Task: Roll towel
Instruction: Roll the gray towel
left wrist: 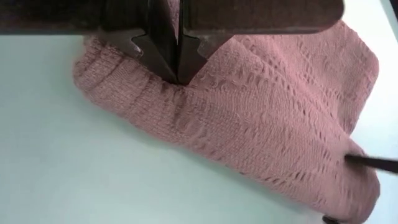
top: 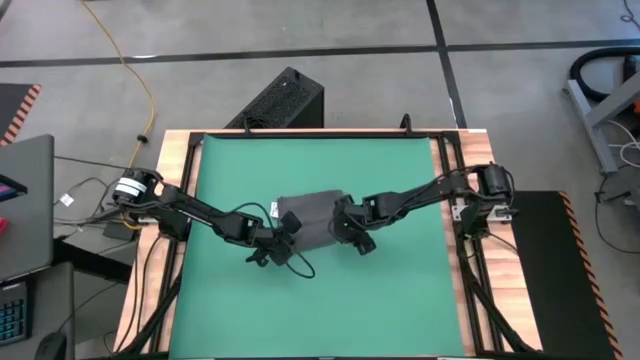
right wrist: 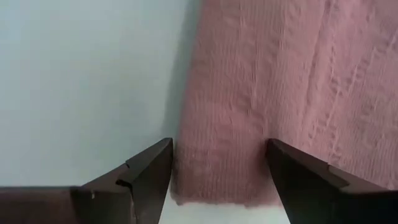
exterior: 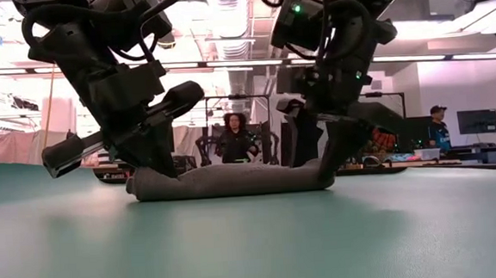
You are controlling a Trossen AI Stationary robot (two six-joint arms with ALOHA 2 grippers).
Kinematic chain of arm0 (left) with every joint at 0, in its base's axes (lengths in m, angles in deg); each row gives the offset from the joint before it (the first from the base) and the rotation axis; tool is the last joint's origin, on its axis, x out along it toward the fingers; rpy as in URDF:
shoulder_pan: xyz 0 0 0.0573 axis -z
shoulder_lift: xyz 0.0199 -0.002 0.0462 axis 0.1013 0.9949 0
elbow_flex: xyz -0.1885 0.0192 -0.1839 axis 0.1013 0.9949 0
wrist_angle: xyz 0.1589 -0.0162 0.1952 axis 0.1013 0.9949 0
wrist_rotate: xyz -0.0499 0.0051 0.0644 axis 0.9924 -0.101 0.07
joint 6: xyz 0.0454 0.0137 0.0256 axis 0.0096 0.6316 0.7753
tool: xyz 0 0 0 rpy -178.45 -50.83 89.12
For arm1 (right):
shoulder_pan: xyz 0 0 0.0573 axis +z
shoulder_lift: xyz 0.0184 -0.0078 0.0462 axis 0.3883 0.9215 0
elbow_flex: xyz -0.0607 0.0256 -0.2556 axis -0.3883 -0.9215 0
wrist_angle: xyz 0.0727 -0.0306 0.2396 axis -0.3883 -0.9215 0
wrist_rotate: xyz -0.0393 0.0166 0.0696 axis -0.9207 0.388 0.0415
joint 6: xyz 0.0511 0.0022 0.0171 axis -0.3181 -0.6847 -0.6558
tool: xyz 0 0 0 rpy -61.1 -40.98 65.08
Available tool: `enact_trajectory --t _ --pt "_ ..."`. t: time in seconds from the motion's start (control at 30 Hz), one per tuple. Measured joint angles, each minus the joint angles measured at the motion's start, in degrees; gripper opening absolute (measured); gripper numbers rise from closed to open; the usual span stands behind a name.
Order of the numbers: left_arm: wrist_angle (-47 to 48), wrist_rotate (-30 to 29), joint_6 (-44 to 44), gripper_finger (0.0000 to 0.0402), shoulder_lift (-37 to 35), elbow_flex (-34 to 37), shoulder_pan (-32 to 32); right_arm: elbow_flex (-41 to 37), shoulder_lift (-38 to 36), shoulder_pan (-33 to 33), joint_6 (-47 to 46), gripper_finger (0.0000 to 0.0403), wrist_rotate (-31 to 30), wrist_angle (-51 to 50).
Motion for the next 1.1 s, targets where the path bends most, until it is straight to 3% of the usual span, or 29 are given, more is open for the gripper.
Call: enact_trajectory --t 0.33,0.5,0.63,0.87,1.1 --pt "0.76 0.77 1.61 0.0 -0.06 -0.07 -1.49 0.15 3.08 0.06 6.15 0.0285 -0.19 2.34" --pt "1.27 1.1 1.31 0.0 -0.09 -0.11 -1.55 0.26 6.7 0.01 3.75 0.0274 -1.0 2.46" --pt "1.33 2.27 -0.02 0.0 -0.11 -0.11 -1.62 0.22 7.36 0.21 -1.86 0.0215 -4.2 2.1" --pt "1.17 3.03 -1.88 0.0 -0.11 -0.11 -1.76 0.17 7.54 0.81 -10.25 0.005 -6.86 2.27" --pt "-1.37 11.52 -15.04 0.0 -0.09 -0.04 -3.24 0.15 5.23 3.04 -11.67 0.0048 -5.38 0.32"
